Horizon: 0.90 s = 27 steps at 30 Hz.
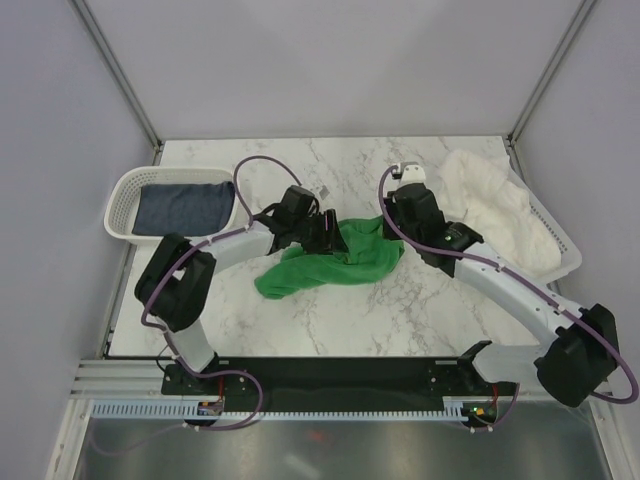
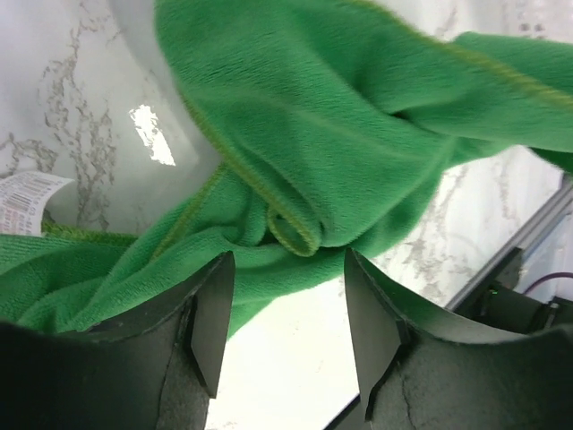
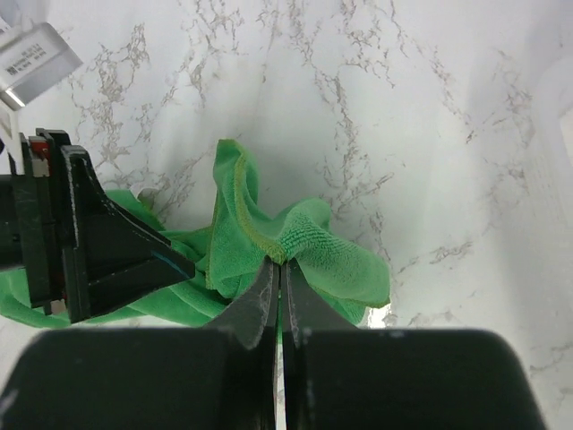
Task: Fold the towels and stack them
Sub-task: Flatten out the crumpled towel
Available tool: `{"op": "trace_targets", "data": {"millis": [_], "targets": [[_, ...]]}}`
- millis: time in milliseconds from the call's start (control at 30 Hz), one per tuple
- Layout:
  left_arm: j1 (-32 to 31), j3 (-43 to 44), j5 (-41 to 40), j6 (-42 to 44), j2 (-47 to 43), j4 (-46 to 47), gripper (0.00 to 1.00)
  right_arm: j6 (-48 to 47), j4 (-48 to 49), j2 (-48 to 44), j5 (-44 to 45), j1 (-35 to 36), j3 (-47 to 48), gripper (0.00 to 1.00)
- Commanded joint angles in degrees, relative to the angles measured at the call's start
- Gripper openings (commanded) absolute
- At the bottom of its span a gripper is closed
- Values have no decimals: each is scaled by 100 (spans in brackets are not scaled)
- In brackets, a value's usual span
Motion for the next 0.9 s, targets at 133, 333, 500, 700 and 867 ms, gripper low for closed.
{"op": "trace_targets", "data": {"millis": [133,333,500,700,867], "targets": [[156,550,-193,835,313,209,71,-47,-88,-510,212,-71,-255,0],[569,892,1615,1525,375,1116,71,-267,166,-703,-297,-88,-449,0],[955,1435,2716,2496,707,1124,75,-460,307,-844,-878,-88,-546,0],[1185,2928,4484,2547,2333,950,81,-443,316,-1055,-1247,-106,-555,0],[1132,3502,4380,2944,2948,512,83,-451,246,-1178,-1485,-114,-555,0]]}}
